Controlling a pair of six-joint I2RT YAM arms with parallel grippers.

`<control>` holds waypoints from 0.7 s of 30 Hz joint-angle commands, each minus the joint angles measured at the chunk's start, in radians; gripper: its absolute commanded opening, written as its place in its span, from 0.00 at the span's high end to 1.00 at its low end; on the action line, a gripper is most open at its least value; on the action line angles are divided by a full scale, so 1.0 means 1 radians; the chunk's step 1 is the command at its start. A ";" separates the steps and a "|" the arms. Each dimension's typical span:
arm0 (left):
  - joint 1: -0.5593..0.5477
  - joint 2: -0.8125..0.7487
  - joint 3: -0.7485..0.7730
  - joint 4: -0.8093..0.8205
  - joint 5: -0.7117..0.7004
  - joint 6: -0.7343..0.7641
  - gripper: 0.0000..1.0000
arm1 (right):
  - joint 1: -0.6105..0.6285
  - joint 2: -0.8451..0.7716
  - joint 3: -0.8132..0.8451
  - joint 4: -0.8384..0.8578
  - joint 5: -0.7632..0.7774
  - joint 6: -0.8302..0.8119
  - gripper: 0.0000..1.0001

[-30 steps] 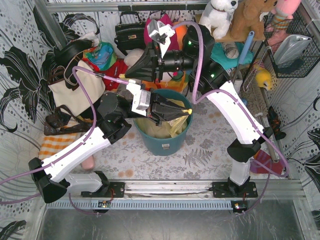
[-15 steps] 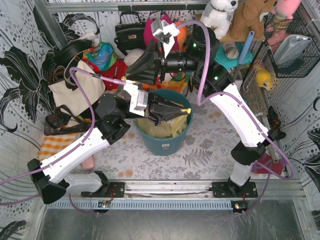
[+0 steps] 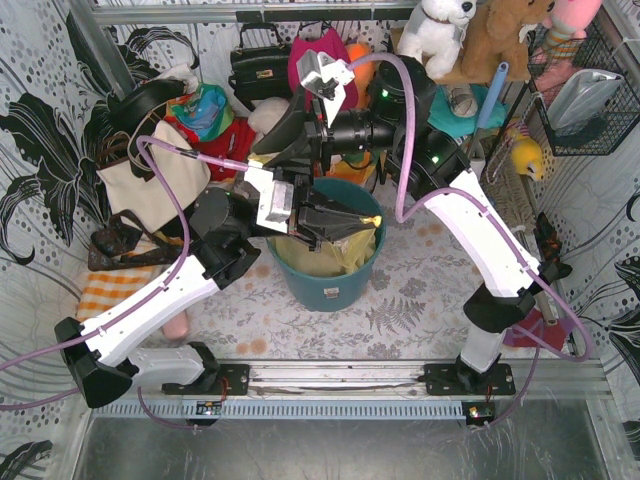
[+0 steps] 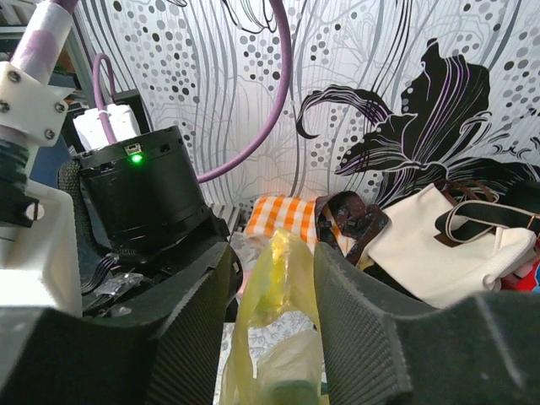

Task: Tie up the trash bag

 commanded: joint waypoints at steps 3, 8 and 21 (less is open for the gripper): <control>-0.002 -0.009 -0.004 0.044 -0.007 -0.009 0.96 | 0.011 0.004 0.031 -0.025 0.033 -0.047 0.69; -0.002 -0.005 -0.001 0.045 -0.006 -0.007 0.96 | 0.013 -0.011 0.023 -0.007 0.049 -0.050 0.93; -0.002 0.004 0.064 0.004 -0.143 0.105 0.97 | 0.016 -0.043 0.001 0.128 0.170 0.055 1.00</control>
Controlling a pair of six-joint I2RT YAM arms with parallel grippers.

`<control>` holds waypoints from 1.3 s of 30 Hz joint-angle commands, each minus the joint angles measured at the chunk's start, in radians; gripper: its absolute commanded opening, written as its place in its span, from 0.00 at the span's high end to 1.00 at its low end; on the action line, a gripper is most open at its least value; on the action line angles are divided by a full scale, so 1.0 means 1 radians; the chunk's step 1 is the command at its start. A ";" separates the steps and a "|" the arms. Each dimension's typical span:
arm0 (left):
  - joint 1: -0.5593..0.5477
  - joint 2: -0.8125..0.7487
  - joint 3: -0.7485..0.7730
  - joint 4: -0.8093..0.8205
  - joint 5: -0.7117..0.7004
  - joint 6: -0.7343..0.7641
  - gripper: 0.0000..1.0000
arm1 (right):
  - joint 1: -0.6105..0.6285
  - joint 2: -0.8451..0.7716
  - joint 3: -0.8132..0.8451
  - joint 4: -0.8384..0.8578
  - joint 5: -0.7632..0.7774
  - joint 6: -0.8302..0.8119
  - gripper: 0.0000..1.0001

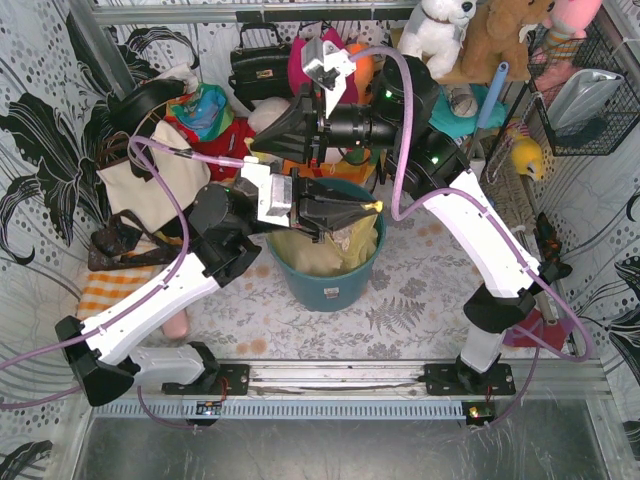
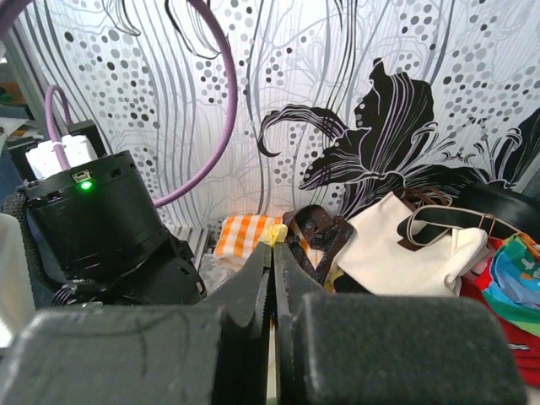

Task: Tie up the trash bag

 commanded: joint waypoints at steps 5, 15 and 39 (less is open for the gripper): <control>-0.002 -0.040 -0.018 0.038 -0.169 0.082 0.97 | 0.007 -0.104 -0.101 0.087 0.175 0.059 1.00; -0.002 -0.118 -0.139 0.106 -0.296 0.092 0.97 | 0.006 -0.335 -0.430 0.115 0.626 0.167 1.00; 0.003 -0.214 -0.281 0.150 -0.492 0.124 0.98 | 0.007 -0.636 -0.788 -0.008 0.776 0.558 1.00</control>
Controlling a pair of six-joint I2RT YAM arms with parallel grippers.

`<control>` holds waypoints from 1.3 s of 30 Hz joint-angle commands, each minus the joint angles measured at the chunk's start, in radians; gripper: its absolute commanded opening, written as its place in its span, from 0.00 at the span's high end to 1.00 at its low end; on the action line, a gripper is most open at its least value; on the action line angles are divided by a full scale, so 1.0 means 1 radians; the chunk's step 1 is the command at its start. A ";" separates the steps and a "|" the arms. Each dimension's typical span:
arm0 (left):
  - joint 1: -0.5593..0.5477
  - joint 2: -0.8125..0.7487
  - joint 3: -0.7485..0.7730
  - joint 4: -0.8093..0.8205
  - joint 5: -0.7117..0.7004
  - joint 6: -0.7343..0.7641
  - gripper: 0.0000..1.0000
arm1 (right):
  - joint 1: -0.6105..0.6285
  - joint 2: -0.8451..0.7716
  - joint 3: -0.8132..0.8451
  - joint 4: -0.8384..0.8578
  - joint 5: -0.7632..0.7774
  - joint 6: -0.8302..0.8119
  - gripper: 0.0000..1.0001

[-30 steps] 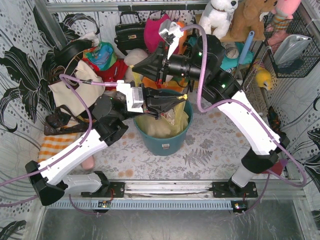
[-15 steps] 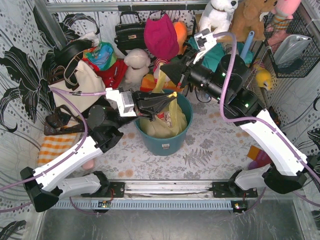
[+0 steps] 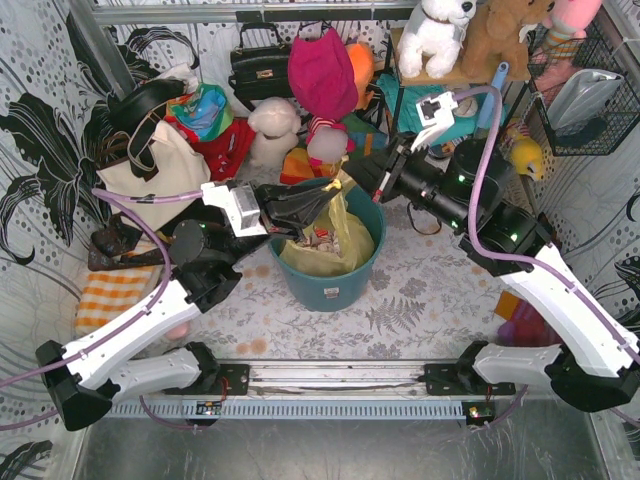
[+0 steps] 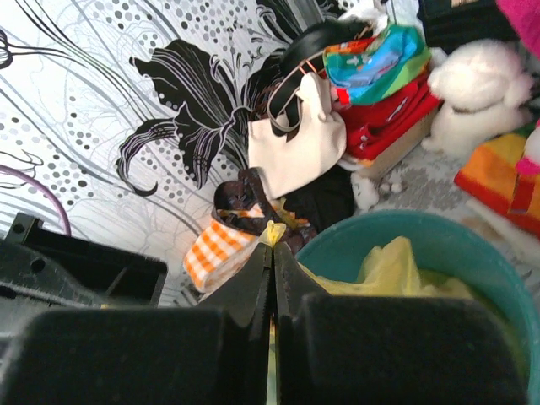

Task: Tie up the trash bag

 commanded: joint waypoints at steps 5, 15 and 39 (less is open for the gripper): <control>0.007 -0.014 -0.032 0.050 -0.080 0.025 0.98 | 0.006 -0.113 -0.151 0.077 -0.020 0.188 1.00; 0.009 -0.001 0.002 0.052 0.073 -0.007 0.98 | 0.006 -0.067 -0.083 0.122 0.010 0.101 1.00; 0.009 0.211 0.310 -0.189 0.364 0.070 0.98 | 0.006 0.493 0.715 -0.095 -0.337 0.033 1.00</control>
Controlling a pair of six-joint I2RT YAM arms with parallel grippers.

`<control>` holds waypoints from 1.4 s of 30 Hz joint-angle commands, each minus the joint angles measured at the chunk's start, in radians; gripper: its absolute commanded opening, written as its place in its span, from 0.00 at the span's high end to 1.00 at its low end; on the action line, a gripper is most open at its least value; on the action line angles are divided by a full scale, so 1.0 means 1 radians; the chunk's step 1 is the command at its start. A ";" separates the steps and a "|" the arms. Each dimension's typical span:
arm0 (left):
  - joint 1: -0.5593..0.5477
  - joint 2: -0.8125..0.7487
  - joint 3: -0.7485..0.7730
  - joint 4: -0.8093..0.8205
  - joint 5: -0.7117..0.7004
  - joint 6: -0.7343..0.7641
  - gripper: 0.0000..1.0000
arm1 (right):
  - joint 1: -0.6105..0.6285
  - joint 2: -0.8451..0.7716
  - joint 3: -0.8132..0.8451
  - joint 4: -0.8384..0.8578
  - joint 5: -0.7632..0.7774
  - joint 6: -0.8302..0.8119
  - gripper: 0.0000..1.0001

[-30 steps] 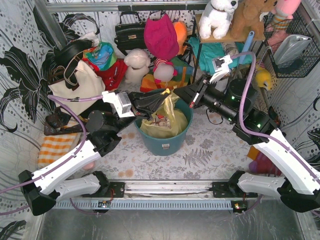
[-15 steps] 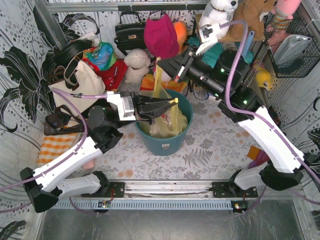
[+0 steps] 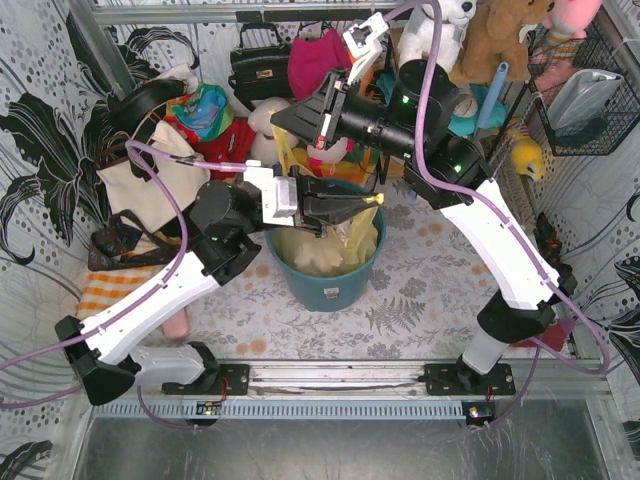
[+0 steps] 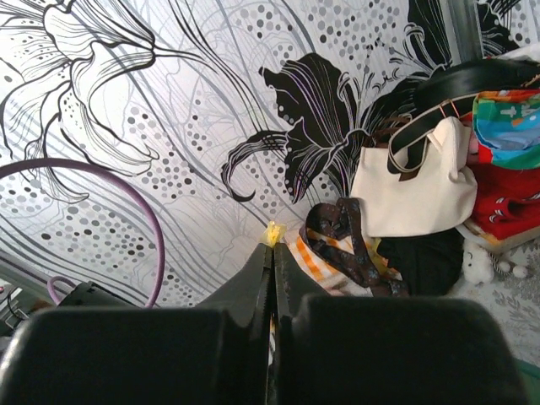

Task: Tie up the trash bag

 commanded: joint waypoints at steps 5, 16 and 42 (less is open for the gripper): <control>0.006 -0.044 -0.098 0.046 -0.168 0.051 0.98 | 0.006 -0.059 0.005 -0.081 0.081 -0.080 1.00; 0.006 -0.118 -0.234 0.163 -0.401 0.083 0.98 | 0.006 -0.171 -0.123 -0.120 0.256 -0.146 1.00; 0.006 -0.187 -0.288 0.250 -0.421 0.063 0.98 | 0.006 -0.533 -0.602 -0.149 0.311 0.069 1.00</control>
